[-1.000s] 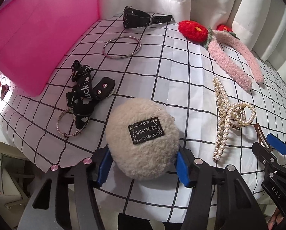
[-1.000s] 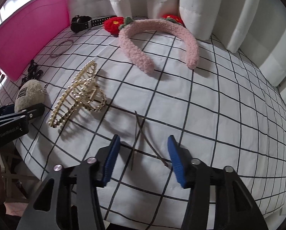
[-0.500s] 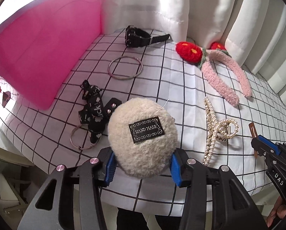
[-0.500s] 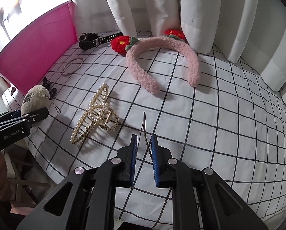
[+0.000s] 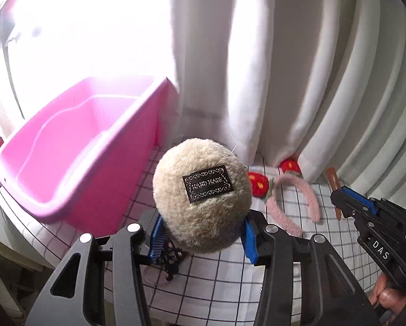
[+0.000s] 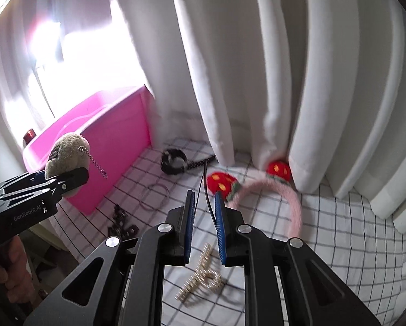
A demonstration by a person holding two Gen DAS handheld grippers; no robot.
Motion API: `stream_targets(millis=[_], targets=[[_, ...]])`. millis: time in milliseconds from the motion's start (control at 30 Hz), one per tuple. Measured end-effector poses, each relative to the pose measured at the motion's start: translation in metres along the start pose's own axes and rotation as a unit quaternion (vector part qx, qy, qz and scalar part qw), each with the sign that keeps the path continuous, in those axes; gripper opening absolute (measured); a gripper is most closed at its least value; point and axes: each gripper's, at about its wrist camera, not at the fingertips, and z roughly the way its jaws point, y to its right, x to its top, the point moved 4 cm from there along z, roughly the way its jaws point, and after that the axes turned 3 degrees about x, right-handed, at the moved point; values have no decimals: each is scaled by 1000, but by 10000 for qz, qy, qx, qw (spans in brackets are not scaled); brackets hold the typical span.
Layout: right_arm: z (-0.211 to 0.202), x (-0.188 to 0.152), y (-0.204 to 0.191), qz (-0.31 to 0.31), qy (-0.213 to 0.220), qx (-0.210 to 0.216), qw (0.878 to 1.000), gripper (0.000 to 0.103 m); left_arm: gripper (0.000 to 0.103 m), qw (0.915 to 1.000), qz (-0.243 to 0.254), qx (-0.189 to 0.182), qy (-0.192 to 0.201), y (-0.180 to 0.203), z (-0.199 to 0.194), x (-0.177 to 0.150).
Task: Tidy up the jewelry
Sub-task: 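Carry the pouch and hairpin into the pink tub and open both grippers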
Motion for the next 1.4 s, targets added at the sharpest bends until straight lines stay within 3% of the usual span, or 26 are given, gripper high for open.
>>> stream_targets(millis=[167,300,500,633,900,1133,1267,1367,1400], targets=[[15,63,-59,-398,444,537,9968,15,45,9979,-148,335,533,-48,-24,50],[41,102,-113,-704,587,932,9914,15,45,9945,-271,747,680,-101,-27,76],[92,133,-187,-1034,399,1357,9845,15,45,9878,-611,1305,586,-182,-11,88],[130,140,-219,-1122,104,1481,9825,15,45,9849,-783,1485,419,-221,2,82],[189,134,-247,-1093,-599,1479,9811,15,45,9826,-1006,1564,13,-253,41,70],[217,124,-256,-1086,-1095,1179,9810,15,48,9820,-1017,1548,-359,-262,68,64],[225,122,-255,-1060,-1169,992,9825,20,61,9810,-1033,1575,-466,-264,71,63],[226,125,-247,-1001,-1109,869,9849,35,80,9793,-1044,1674,-451,-266,67,62],[226,127,-245,-983,-1082,855,9856,42,82,9789,-1039,1706,-428,-266,66,63]])
